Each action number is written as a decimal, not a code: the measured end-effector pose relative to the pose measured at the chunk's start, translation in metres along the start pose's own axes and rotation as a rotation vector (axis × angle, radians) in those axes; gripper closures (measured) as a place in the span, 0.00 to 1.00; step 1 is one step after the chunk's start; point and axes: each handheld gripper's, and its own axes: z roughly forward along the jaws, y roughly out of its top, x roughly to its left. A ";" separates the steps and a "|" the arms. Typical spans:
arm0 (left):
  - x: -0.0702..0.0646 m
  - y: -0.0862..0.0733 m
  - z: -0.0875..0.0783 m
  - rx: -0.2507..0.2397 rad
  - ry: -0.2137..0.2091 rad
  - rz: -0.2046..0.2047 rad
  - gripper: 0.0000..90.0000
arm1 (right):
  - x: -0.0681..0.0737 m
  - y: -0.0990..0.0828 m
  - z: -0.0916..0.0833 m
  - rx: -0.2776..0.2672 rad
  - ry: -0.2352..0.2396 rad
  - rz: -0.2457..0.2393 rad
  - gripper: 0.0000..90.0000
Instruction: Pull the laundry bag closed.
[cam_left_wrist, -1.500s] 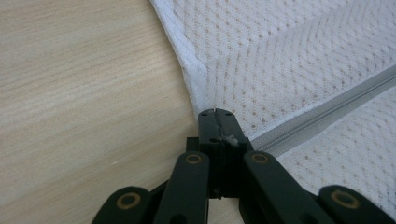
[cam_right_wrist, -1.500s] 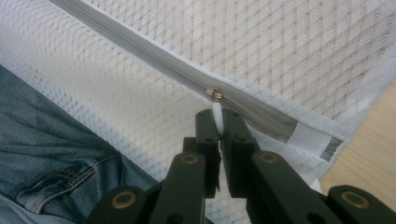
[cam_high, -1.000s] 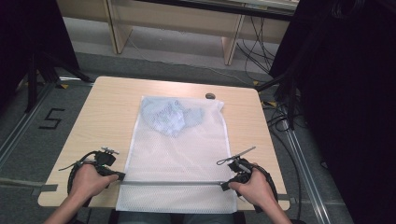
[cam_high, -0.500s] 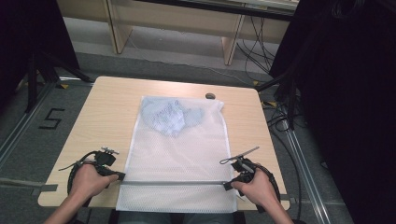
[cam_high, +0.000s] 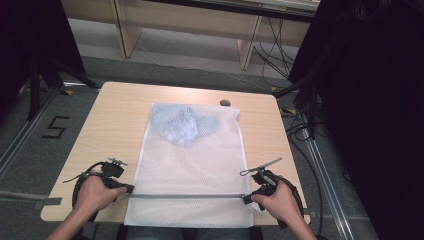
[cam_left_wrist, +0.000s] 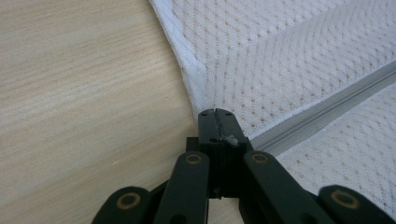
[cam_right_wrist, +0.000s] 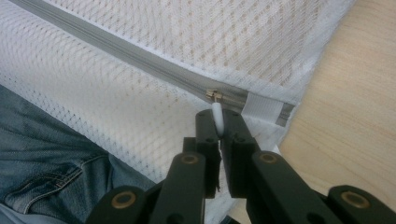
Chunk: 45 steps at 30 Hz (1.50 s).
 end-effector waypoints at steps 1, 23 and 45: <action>0.000 0.000 0.000 0.000 0.000 0.000 1.00 | 0.000 0.000 0.000 -0.002 -0.003 0.000 0.97; 0.000 0.000 0.000 -0.004 0.006 0.004 1.00 | -0.014 -0.005 -0.003 0.055 0.007 0.084 0.97; -0.001 -0.001 -0.001 -0.005 0.003 0.014 0.95 | -0.036 -0.009 -0.006 -0.133 -0.087 0.101 0.80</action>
